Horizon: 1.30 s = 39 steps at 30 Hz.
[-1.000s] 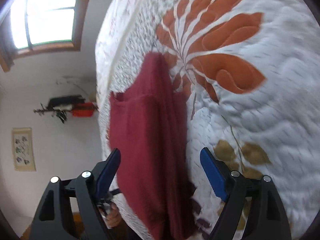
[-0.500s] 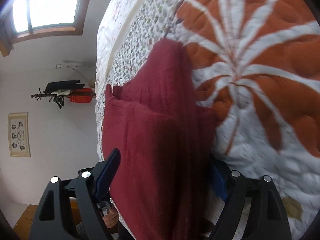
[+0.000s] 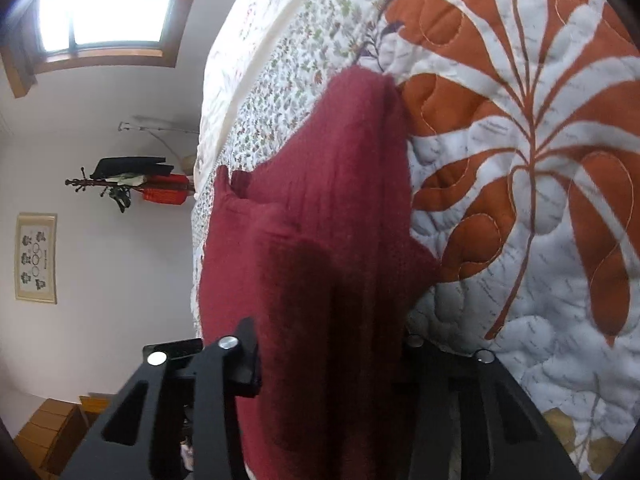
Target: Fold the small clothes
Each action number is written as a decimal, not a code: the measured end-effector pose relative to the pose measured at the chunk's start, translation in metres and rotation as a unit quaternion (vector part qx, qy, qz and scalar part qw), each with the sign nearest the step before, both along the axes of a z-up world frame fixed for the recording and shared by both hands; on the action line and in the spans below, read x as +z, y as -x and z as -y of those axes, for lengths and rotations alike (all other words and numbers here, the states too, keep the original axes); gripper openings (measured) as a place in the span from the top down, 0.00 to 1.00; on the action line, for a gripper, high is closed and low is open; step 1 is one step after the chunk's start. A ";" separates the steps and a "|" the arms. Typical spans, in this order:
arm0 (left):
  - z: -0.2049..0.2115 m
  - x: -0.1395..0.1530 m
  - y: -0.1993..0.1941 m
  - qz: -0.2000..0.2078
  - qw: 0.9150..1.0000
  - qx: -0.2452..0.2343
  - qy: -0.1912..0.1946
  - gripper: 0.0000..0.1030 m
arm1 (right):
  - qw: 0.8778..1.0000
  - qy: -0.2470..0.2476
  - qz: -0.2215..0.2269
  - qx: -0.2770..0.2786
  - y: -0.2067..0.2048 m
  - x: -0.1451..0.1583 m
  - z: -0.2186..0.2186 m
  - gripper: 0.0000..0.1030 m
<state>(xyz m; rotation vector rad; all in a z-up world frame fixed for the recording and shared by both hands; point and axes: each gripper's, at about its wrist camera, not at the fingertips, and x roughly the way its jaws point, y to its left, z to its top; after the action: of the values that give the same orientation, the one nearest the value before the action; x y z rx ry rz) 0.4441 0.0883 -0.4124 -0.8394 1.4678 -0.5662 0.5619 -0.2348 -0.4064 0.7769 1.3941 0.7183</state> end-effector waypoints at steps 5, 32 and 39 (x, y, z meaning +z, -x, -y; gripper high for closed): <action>0.003 0.014 -0.004 0.000 1.000 -0.005 -0.024 0.62 | 1.000 0.013 0.017 -0.012 0.006 0.017 -0.008 0.66; -0.142 0.106 0.190 0.054 0.995 0.051 -0.067 0.68 | 0.998 -0.044 0.026 0.048 0.143 0.104 -0.205 0.68; -0.185 0.059 0.265 0.033 0.993 0.096 -0.062 0.68 | 0.993 -0.036 -0.008 0.109 0.191 0.070 -0.281 0.68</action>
<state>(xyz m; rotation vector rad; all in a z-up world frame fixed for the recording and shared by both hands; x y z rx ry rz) 0.1795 0.2734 -0.3538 -0.8443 1.3300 -0.3513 0.3705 0.0460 -0.3363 0.6935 1.4897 0.9383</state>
